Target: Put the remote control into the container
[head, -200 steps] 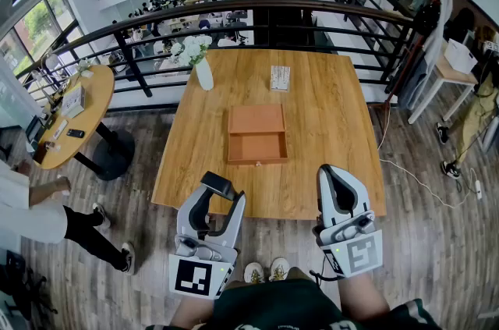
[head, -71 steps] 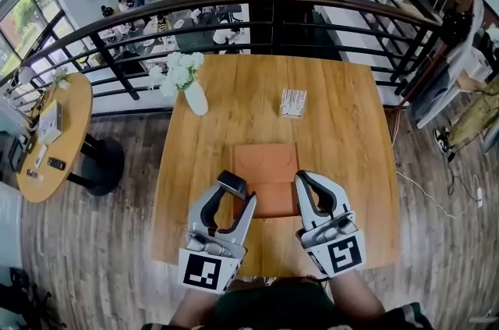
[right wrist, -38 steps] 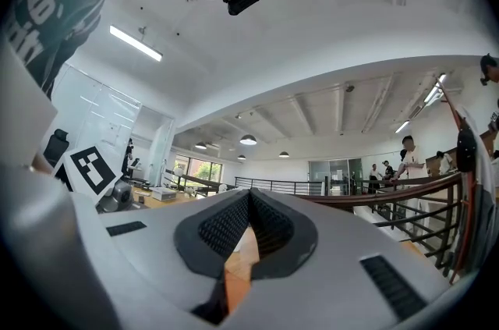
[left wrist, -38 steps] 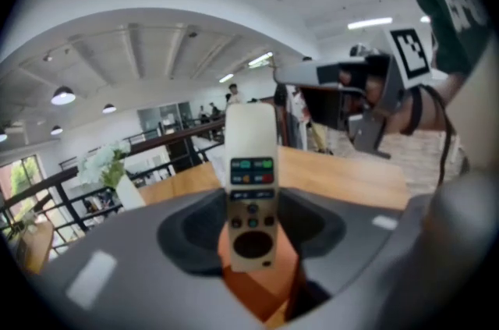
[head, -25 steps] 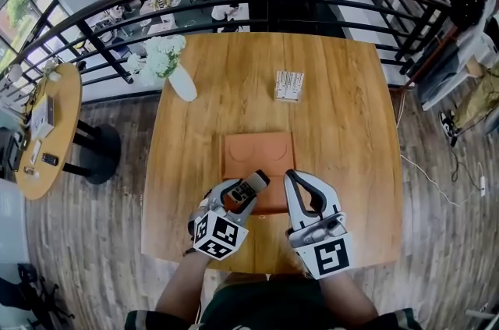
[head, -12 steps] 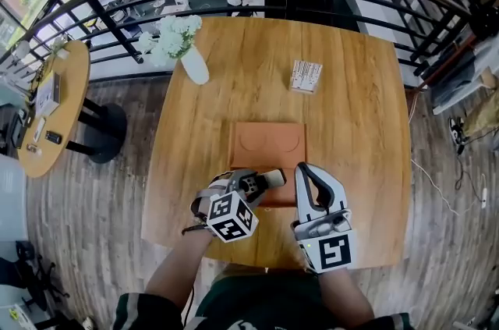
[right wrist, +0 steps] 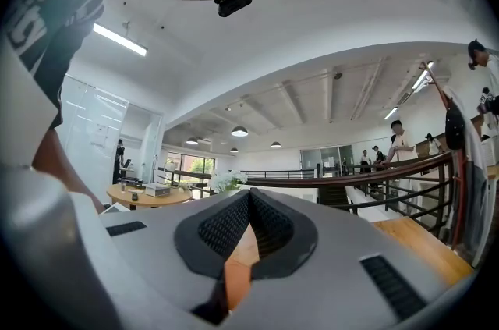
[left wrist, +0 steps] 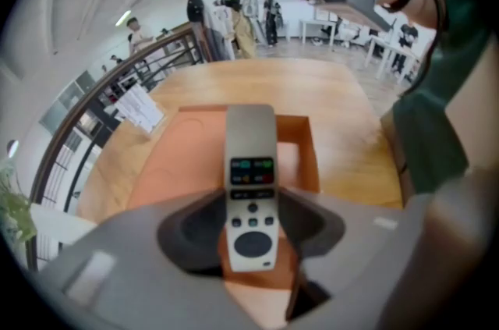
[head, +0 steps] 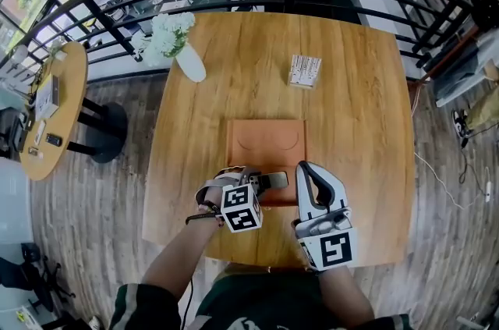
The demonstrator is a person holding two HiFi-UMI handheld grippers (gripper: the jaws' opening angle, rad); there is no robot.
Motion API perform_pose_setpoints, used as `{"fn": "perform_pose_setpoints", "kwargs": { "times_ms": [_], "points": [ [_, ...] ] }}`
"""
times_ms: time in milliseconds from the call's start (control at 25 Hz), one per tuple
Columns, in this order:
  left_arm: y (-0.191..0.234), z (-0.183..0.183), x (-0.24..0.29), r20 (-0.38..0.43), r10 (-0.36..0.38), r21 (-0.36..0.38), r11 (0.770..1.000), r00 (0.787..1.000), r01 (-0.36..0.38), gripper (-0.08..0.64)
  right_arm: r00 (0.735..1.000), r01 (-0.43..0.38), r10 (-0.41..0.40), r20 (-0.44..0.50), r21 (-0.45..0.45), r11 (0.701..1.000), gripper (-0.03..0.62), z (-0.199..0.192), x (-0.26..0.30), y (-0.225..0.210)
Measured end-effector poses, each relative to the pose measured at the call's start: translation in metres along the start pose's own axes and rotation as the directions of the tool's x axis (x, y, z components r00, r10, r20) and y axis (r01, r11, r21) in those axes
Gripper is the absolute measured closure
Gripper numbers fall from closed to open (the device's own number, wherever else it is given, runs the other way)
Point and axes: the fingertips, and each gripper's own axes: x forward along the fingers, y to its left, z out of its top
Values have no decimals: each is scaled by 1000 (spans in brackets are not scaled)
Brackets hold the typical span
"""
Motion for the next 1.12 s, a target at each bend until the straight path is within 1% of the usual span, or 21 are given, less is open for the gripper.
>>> {"fn": "perform_pose_setpoints", "kwargs": {
  "times_ms": [80,200,320,400,480,600,720,840,960,1120],
  "points": [
    [-2,-5,9,-28,-33,3,999,999,33,359,1000,15,-15,-3,8,1000,575,-3,-1,-7],
    [-3,-12,22,-71,-62,4,998,995,63,359,999,33,-32,-14,25,999,577,-11,-3,-15],
    [-6,-14,31,-94,-90,-9,996,991,90,359,999,43,-43,-23,31,999,577,-16,-7,-20],
    [-8,-14,37,-110,-110,-5,994,988,110,359,998,50,-50,-26,34,998,575,-19,-8,-23],
    [-10,-17,42,-125,-133,0,991,983,134,359,998,55,-54,-27,35,998,576,-20,-8,-26],
    [-12,-19,48,-158,-158,-13,987,975,158,359,998,60,-59,-36,40,997,576,-22,-8,-30],
    [-14,-20,53,-200,-161,-12,987,967,162,359,997,62,-60,-44,48,997,575,-26,-8,-32],
    [-17,-24,59,-239,-161,9,986,958,168,359,997,60,-58,-52,52,997,575,-29,-9,-31],
    [-20,-29,63,-267,-162,19,985,950,173,357,997,57,-54,-55,54,997,576,-31,-8,-29],
    [-20,-31,69,-287,-163,9,985,944,173,357,996,74,-71,-59,61,995,575,-32,-9,-33]
  ]
}}
